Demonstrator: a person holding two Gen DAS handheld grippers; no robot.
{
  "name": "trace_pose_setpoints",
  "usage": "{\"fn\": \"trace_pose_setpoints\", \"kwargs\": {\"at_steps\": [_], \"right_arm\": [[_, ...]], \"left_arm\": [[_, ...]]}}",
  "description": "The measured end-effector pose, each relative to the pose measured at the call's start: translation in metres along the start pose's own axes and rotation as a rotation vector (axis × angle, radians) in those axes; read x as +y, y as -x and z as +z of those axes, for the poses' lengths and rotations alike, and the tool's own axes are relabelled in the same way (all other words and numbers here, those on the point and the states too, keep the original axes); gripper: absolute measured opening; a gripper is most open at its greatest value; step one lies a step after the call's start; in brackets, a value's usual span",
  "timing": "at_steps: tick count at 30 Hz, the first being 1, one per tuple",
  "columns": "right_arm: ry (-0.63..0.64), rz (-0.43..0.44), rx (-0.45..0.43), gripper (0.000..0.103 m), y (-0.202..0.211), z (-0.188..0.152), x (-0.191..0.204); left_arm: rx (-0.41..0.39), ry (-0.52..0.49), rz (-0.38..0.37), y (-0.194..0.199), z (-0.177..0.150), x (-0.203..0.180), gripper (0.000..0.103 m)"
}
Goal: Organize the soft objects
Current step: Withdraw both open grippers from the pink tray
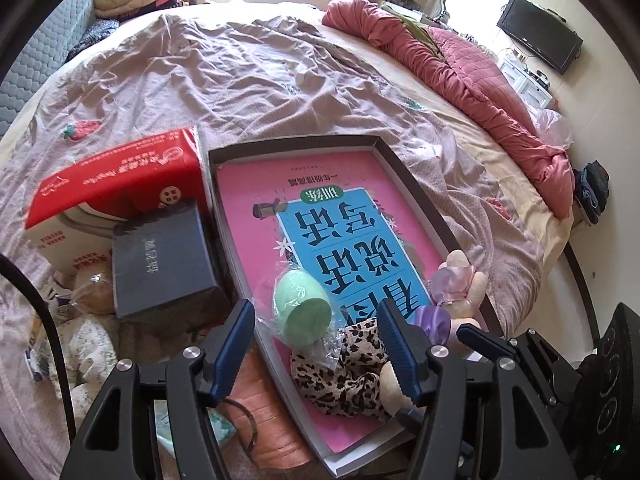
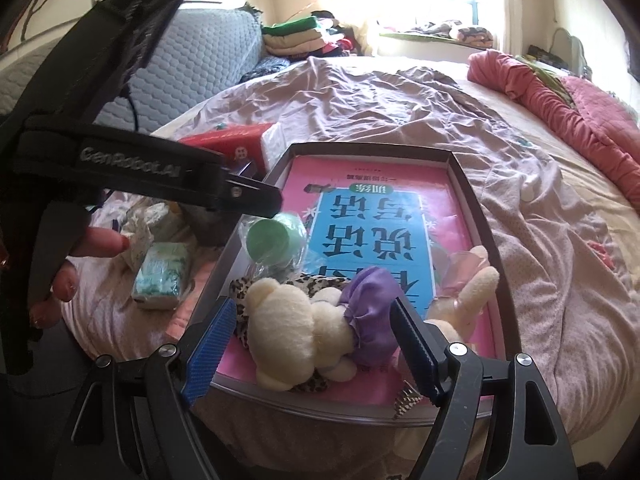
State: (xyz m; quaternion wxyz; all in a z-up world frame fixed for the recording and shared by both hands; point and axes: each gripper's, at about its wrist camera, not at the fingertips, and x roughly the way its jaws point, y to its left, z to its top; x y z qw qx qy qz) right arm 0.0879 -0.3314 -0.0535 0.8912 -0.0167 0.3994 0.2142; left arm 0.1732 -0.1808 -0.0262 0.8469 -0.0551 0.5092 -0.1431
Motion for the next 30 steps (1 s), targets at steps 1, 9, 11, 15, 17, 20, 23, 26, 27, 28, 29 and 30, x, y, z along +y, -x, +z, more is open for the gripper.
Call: {"fn": "trace_pose_setpoints", "kwargs": {"at_steps": [1, 9, 11, 15, 17, 20, 23, 26, 27, 28, 29, 30], "right_arm": [[-0.006, 0.003, -0.005, 0.08, 0.0, 0.001, -0.001], [-0.025, -0.015, -0.03, 0.081, 0.008, 0.005, 0.0], [-0.04, -0.027, -0.042, 0.081, 0.012, 0.007, -0.003], [-0.085, -0.049, -0.061, 0.081, 0.018, 0.009, -0.009], [-0.105, -0.062, -0.065, 0.081, 0.021, 0.009, -0.013], [-0.123, -0.088, -0.075, 0.081, 0.026, 0.011, -0.017], [-0.137, -0.121, -0.099, 0.081, 0.033, 0.012, -0.019], [-0.167, -0.138, -0.129, 0.081, 0.042, 0.015, -0.024], [-0.176, -0.14, -0.139, 0.081, 0.045, 0.015, -0.025], [-0.189, -0.143, -0.151, 0.081, 0.049, 0.016, -0.027], [-0.196, -0.144, -0.157, 0.081, 0.051, 0.017, -0.028], [-0.205, -0.147, -0.167, 0.081, 0.055, 0.018, -0.029]], "left_arm": [[-0.006, 0.001, 0.002, 0.003, 0.0, 0.0, 0.064], [-0.043, 0.006, 0.029, 0.021, -0.004, 0.007, 0.07], [-0.053, 0.002, 0.038, 0.026, -0.005, 0.008, 0.071], [-0.062, -0.002, 0.05, 0.032, -0.009, 0.008, 0.073], [-0.064, -0.004, 0.056, 0.035, -0.012, 0.008, 0.075], [-0.074, -0.007, 0.07, 0.041, -0.016, 0.01, 0.076], [-0.086, -0.008, 0.083, 0.048, -0.02, 0.013, 0.078], [-0.096, -0.008, 0.097, 0.056, -0.024, 0.018, 0.079], [-0.1, -0.005, 0.1, 0.058, -0.025, 0.019, 0.079], [-0.103, -0.004, 0.102, 0.06, -0.025, 0.02, 0.079], [-0.107, -0.003, 0.107, 0.063, -0.027, 0.022, 0.079], [-0.11, -0.001, 0.112, 0.065, -0.028, 0.024, 0.079]]}}
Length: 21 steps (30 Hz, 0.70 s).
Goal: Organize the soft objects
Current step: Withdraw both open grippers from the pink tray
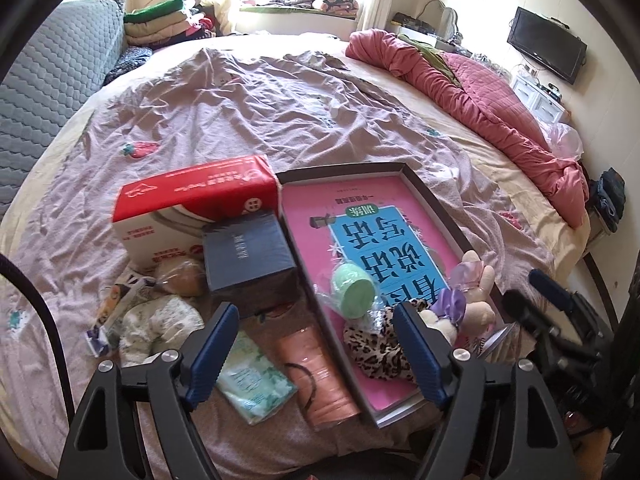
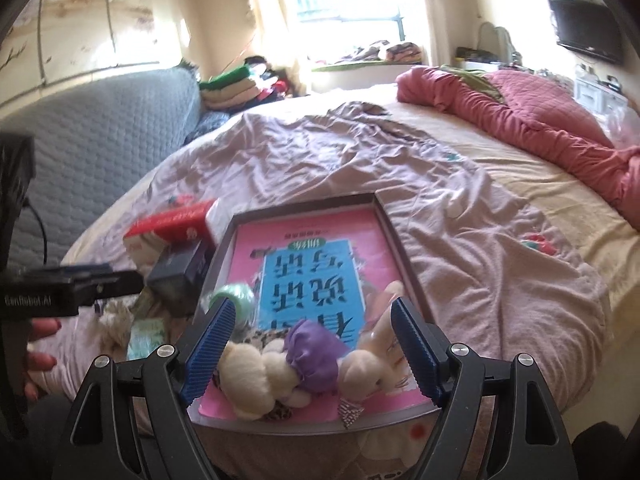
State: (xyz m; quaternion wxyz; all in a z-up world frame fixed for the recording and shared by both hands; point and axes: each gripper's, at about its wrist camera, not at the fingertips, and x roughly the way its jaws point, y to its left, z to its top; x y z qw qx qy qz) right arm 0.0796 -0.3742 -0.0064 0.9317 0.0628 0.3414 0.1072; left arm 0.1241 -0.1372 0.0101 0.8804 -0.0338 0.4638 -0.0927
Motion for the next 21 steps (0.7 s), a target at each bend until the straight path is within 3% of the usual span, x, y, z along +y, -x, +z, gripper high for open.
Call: {"fn": "trace_pose_setpoints", "kwargs": {"at_steps": [21], "right_arm": [[0.019, 0.018, -0.084, 0.084, 0.041, 0.021, 0.029]], "left_arm": [[-0.062, 0.014, 0.053, 0.052, -0.017, 0.027, 0.08]]}}
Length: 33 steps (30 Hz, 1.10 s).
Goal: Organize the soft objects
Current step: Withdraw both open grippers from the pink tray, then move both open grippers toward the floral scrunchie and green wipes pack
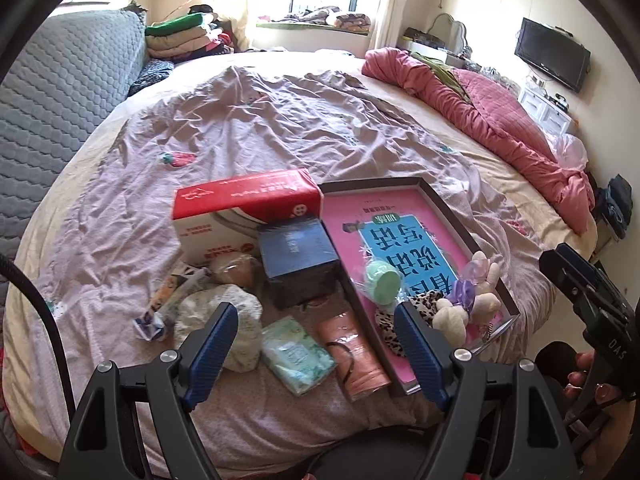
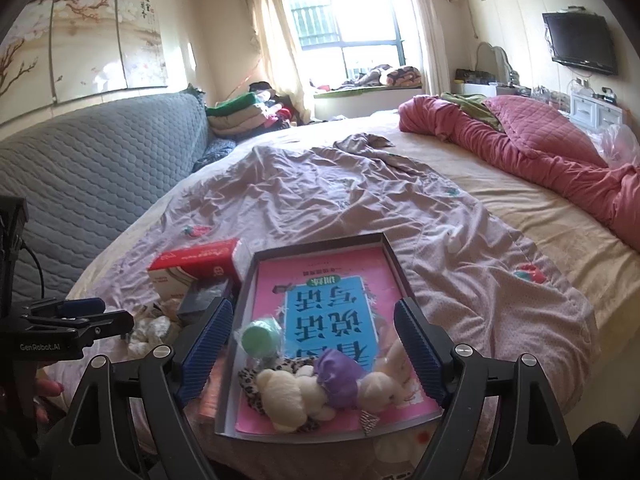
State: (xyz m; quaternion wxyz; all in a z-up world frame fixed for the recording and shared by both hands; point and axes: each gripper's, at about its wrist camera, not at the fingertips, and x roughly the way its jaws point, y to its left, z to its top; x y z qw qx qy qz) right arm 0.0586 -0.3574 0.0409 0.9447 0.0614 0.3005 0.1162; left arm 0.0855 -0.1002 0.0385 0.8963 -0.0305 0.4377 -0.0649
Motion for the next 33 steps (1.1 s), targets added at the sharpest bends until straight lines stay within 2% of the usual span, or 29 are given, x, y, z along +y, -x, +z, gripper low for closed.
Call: {"fn": "trace_pose_setpoints", "kwargs": {"at_steps": [14, 33], "right_arm": [[0.054, 0.034, -0.003, 0.085, 0.011, 0.007, 0.033], [0.113, 0.102, 0.053, 0.085, 0.003, -0.002, 0.07]], "left_arm": [[-0.026, 0.072, 0.032, 0.032, -0.006, 0.044, 0.08], [-0.028, 0.078, 0.093, 0.046, -0.026, 0.066, 0.08]]}}
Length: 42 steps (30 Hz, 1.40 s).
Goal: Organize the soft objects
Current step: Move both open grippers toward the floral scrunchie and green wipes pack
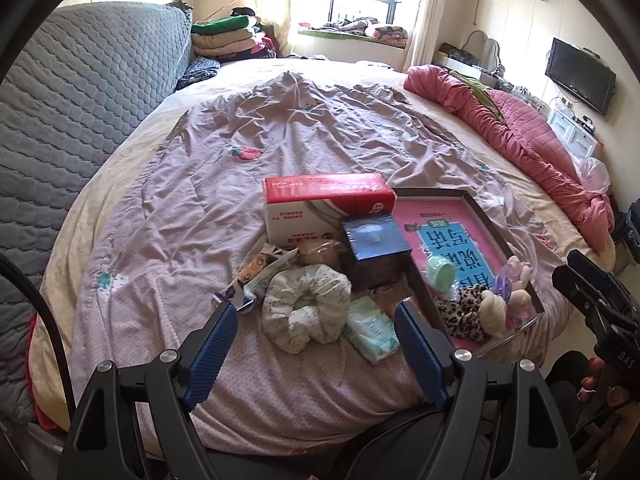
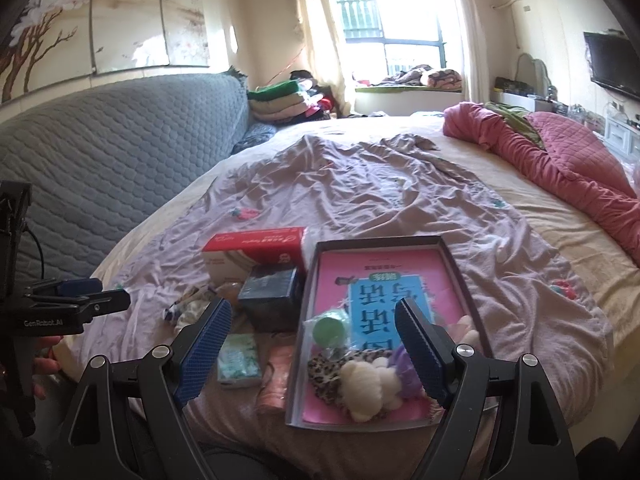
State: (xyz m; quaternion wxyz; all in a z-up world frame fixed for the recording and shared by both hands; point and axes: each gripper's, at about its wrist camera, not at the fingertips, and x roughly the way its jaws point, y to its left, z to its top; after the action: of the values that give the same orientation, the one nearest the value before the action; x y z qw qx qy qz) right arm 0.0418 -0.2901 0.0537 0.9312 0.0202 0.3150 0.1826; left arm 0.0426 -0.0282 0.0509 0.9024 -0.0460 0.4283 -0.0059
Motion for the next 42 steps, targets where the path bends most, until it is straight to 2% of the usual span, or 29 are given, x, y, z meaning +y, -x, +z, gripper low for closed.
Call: {"fn": "trace_pose_setpoints", "kwargs": {"at_steps": [11, 21, 42], "right_arm": [[0.078, 0.048, 0.061, 0.085, -0.023, -0.01, 0.035], [0.116, 0.067, 0.114, 0.085, -0.044, -0.02, 0.05], [0.201, 0.11, 0.249, 0.085, -0.105, -0.048, 0.077]], "left_arm": [[0.031, 0.039, 0.011, -0.011, -0.016, 0.029, 0.08], [0.07, 0.074, 0.003, -0.027, -0.029, 0.051, 0.08], [0.187, 0.199, -0.124, -0.098, -0.035, 0.068, 0.08]]}}
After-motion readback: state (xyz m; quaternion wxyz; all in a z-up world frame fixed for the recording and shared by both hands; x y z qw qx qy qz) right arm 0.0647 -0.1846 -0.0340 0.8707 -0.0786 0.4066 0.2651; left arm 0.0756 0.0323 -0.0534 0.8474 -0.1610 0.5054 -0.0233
